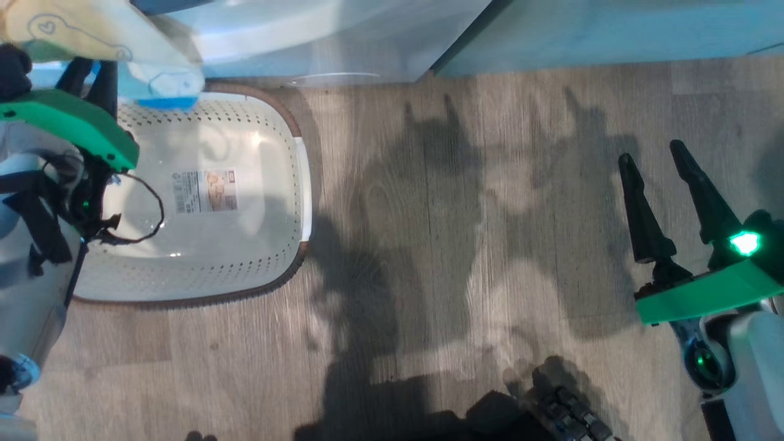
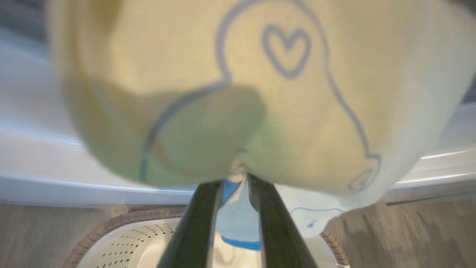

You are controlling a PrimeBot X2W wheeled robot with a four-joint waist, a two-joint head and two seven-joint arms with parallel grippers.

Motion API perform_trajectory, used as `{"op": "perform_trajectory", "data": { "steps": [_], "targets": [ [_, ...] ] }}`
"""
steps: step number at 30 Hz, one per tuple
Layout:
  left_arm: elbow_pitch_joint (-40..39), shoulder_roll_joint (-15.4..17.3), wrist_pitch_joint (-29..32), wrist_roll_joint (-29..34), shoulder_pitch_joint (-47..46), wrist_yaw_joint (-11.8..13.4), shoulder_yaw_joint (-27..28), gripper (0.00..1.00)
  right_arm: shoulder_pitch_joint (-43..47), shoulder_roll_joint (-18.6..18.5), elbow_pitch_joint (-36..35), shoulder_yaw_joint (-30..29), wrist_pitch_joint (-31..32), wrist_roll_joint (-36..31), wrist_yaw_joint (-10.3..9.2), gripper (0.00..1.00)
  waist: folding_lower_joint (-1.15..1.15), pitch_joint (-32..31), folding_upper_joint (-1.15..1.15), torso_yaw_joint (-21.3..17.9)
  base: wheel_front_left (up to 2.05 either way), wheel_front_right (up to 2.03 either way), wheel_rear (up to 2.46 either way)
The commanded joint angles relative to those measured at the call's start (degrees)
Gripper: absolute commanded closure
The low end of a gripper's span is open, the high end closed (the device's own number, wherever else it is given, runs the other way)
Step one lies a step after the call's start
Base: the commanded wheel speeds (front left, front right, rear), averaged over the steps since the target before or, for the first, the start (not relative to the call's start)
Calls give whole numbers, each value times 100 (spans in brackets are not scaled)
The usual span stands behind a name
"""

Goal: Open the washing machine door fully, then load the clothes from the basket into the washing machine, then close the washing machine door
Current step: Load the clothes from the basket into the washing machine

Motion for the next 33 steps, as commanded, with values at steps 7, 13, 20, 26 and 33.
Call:
{"op": "perform_trajectory", "data": {
  "steps": [7, 13, 20, 26, 33],
  "targets": [
    [-213, 240, -59, 147, 116, -4, 171, 100, 158, -122, -66, 119, -38, -24, 10, 0, 0, -262, 0, 3, 0, 0, 0],
    [-613, 230, -59, 270, 395, -4, 214, 100, 275, -112, -15, 90, -38, -21, 10, 0, 0, -547, 0, 21, 0, 0, 0],
    [-1141, 254, -59, 311, 742, -4, 172, 100, 387, -108, 24, 95, -38, -3, 10, 0, 0, -881, 0, 72, 0, 0, 0],
    [-1594, 419, -59, 257, 779, -4, 61, 100, 464, -82, 44, 108, -38, 6, 10, 0, 0, -1092, 0, 104, 0, 0, 0],
    [-1936, 820, -56, -13, 280, -4, -370, 100, 452, -35, 63, 130, -38, 25, 10, 0, 0, -1131, 0, 87, 0, 0, 0]
  ]
}}
